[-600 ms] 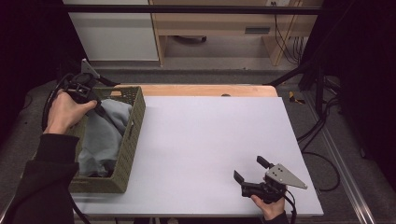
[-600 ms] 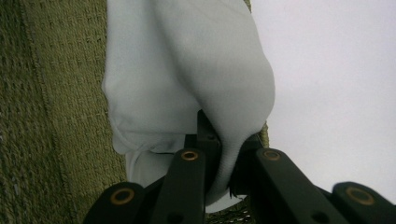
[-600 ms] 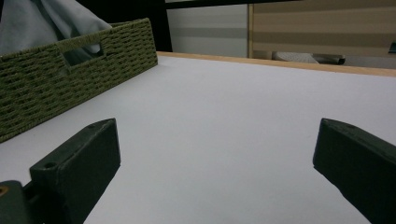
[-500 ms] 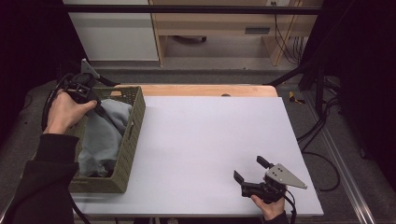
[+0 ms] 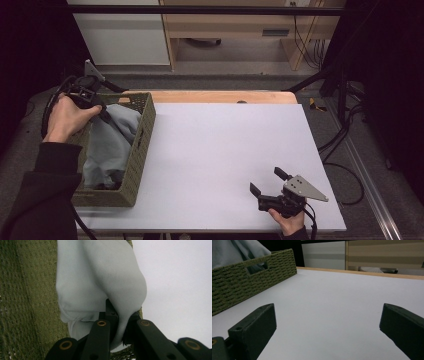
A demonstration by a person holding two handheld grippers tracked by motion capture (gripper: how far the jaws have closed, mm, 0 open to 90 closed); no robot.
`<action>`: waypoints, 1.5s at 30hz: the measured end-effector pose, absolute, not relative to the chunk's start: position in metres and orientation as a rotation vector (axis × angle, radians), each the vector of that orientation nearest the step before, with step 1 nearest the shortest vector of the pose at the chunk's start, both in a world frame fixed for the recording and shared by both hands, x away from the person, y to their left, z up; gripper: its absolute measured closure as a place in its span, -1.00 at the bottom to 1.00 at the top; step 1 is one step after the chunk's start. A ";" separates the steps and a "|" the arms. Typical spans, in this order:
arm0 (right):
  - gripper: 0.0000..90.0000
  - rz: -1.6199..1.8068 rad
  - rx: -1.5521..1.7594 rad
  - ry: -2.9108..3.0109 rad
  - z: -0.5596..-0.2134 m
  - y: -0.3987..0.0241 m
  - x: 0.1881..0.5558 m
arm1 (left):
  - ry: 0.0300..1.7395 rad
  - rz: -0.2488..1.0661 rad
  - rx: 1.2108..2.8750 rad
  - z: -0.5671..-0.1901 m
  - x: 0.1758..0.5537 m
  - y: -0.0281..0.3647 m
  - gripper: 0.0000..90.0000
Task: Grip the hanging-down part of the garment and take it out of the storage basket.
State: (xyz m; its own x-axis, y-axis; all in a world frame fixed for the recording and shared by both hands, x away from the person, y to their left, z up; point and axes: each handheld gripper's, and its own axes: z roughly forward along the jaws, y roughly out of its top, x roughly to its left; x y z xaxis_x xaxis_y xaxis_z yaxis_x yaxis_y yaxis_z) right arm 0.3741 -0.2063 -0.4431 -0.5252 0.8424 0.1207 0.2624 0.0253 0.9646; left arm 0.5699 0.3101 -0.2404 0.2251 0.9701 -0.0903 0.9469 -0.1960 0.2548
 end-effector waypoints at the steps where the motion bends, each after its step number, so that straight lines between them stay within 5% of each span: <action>1: -0.98 1.530 1.123 1.809 -0.443 -0.206 0.374 | 1.801 0.136 2.247 -0.238 0.569 0.310 0.89; 29: -0.97 1.552 1.100 1.829 -0.438 -0.202 0.374 | 1.714 0.353 2.130 -0.130 0.532 0.307 0.89; 45: -0.95 1.649 1.021 1.865 -0.422 -0.175 0.386 | 1.728 0.344 2.155 -0.122 0.535 0.301 0.89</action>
